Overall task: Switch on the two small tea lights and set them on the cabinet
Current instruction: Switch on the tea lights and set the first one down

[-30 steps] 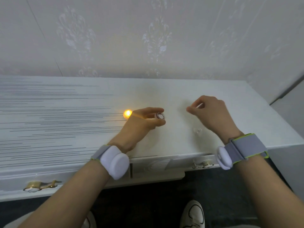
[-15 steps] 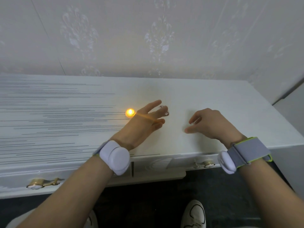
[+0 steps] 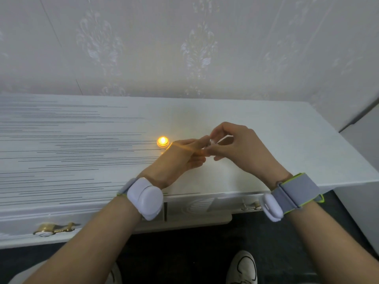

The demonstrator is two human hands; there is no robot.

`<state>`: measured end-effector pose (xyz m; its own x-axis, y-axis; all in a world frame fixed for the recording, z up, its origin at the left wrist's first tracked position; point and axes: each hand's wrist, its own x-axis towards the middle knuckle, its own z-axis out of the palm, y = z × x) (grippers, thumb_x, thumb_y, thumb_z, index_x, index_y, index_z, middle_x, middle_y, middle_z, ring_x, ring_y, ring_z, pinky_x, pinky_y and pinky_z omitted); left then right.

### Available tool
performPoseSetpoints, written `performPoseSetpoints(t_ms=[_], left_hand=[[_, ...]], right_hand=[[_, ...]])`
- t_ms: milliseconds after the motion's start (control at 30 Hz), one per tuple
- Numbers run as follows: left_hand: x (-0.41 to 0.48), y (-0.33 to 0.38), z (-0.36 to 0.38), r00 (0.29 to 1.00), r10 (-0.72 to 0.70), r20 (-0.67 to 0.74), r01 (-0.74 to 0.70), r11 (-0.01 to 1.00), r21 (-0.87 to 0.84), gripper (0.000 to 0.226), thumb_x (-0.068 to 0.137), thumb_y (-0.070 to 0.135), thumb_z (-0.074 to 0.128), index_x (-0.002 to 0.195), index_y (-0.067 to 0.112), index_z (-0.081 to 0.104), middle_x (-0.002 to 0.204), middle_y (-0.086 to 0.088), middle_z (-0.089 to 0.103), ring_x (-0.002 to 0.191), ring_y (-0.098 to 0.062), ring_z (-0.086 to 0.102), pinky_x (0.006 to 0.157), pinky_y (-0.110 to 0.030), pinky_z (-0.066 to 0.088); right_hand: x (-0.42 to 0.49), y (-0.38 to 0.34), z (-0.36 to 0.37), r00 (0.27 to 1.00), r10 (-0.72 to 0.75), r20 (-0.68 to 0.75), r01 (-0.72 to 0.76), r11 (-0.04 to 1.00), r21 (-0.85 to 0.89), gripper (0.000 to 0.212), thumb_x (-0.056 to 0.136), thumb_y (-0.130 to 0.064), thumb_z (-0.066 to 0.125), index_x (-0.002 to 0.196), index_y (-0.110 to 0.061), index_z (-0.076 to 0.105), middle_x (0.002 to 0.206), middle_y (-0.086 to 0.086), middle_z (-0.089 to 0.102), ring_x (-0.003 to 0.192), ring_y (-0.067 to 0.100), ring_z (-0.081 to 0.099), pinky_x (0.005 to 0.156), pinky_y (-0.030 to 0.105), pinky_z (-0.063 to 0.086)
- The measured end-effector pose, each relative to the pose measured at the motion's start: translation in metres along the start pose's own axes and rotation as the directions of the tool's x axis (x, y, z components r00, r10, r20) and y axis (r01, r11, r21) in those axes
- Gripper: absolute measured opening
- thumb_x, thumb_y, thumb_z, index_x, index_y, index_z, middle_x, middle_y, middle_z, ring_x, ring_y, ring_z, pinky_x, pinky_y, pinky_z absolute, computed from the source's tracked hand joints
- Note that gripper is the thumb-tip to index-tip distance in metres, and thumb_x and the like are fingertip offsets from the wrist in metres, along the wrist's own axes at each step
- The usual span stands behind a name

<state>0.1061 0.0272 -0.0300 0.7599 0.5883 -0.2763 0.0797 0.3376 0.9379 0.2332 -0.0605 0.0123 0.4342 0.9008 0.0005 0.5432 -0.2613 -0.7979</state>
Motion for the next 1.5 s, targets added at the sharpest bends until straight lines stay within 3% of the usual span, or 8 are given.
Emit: performPoseSetpoints(t_ms=[300, 600, 700, 800, 900, 1067, 1367, 1500], left_hand=[[0.002, 0.001, -0.007, 1.000, 0.006, -0.014, -0.007, 0.999, -0.036, 0.033, 0.086, 0.038, 0.061, 0.102, 0.011, 0.069, 0.066, 0.006, 0.071, 0.068, -0.009, 0.068, 0.071, -0.021, 0.054], [-0.002, 0.002, -0.010, 0.999, -0.009, 0.036, 0.015, 0.987, -0.158, 0.016, 0.087, 0.022, 0.062, 0.092, 0.010, 0.072, 0.088, -0.008, 0.077, 0.083, -0.018, 0.074, 0.073, -0.021, 0.057], [-0.003, 0.003, -0.010, 0.999, 0.001, 0.040, 0.006, 0.982, -0.191, 0.019, 0.080, 0.021, 0.068, 0.093, 0.008, 0.072, 0.091, -0.009, 0.076, 0.082, -0.018, 0.074, 0.071, -0.019, 0.056], [-0.004, 0.003, -0.010, 0.998, 0.011, 0.056, 0.000, 0.982, -0.190, 0.038, 0.065, 0.034, 0.072, 0.093, 0.008, 0.072, 0.090, -0.007, 0.077, 0.086, -0.018, 0.074, 0.073, -0.019, 0.056], [-0.003, 0.004, -0.015, 0.998, 0.002, 0.064, 0.010, 0.983, -0.185, 0.028, 0.070, 0.033, 0.070, 0.087, 0.012, 0.076, 0.090, -0.007, 0.078, 0.087, -0.019, 0.074, 0.073, -0.020, 0.056], [-0.001, 0.005, -0.017, 1.000, -0.014, 0.015, 0.017, 0.971, -0.237, 0.025, 0.085, 0.025, 0.064, 0.089, 0.003, 0.074, 0.091, -0.017, 0.076, 0.085, -0.022, 0.074, 0.074, -0.022, 0.056], [-0.005, 0.007, -0.021, 0.993, -0.007, 0.114, 0.030, 0.978, -0.206, 0.036, 0.074, 0.030, 0.068, 0.100, 0.006, 0.071, 0.097, -0.013, 0.076, 0.094, -0.024, 0.072, 0.079, -0.023, 0.056], [-0.004, 0.008, -0.018, 0.997, -0.020, 0.069, 0.038, 0.960, -0.279, 0.030, 0.077, 0.026, 0.068, 0.095, 0.002, 0.072, 0.096, -0.017, 0.075, 0.089, -0.024, 0.073, 0.072, -0.021, 0.056]], right_hand=[[0.001, 0.002, -0.001, 0.994, -0.112, 0.007, 0.112, 0.987, -0.118, 0.026, 0.083, -0.028, 0.071, 0.109, -0.026, 0.070, 0.096, -0.012, 0.071, 0.085, -0.006, 0.067, 0.069, -0.002, 0.045], [0.001, 0.007, 0.011, 0.961, -0.270, -0.053, 0.256, 0.949, -0.185, 0.010, 0.082, -0.012, 0.070, 0.090, -0.017, 0.070, 0.081, -0.007, 0.068, 0.078, 0.007, 0.066, 0.076, 0.016, 0.055], [0.001, 0.005, 0.010, 0.978, -0.195, -0.070, 0.183, 0.972, -0.148, 0.003, 0.080, -0.022, 0.072, 0.082, -0.022, 0.069, 0.075, -0.007, 0.070, 0.075, -0.001, 0.064, 0.066, 0.007, 0.049], [0.002, 0.006, 0.010, 0.989, -0.132, -0.066, 0.122, 0.983, -0.138, 0.009, 0.079, -0.032, 0.072, 0.080, -0.022, 0.073, 0.073, -0.002, 0.072, 0.073, 0.008, 0.062, 0.063, 0.014, 0.045], [0.003, 0.005, 0.013, 0.987, -0.152, -0.055, 0.142, 0.977, -0.160, 0.013, 0.080, -0.031, 0.071, 0.085, -0.020, 0.075, 0.076, 0.001, 0.073, 0.075, 0.010, 0.060, 0.066, 0.016, 0.045], [0.002, 0.003, 0.012, 0.984, -0.180, -0.006, 0.176, 0.966, -0.192, 0.029, 0.079, -0.020, 0.073, 0.108, -0.021, 0.073, 0.084, -0.011, 0.069, 0.070, -0.014, 0.061, 0.073, -0.001, 0.045], [0.001, 0.000, 0.009, 0.987, -0.160, -0.012, 0.154, 0.964, -0.215, 0.019, 0.081, -0.036, 0.069, 0.093, -0.024, 0.078, 0.074, -0.013, 0.069, 0.076, -0.002, 0.062, 0.069, 0.008, 0.043], [0.002, -0.003, 0.009, 0.985, -0.171, -0.035, 0.158, 0.960, -0.231, 0.025, 0.081, -0.036, 0.069, 0.103, -0.025, 0.075, 0.082, -0.007, 0.071, 0.077, 0.006, 0.063, 0.070, 0.009, 0.042]])
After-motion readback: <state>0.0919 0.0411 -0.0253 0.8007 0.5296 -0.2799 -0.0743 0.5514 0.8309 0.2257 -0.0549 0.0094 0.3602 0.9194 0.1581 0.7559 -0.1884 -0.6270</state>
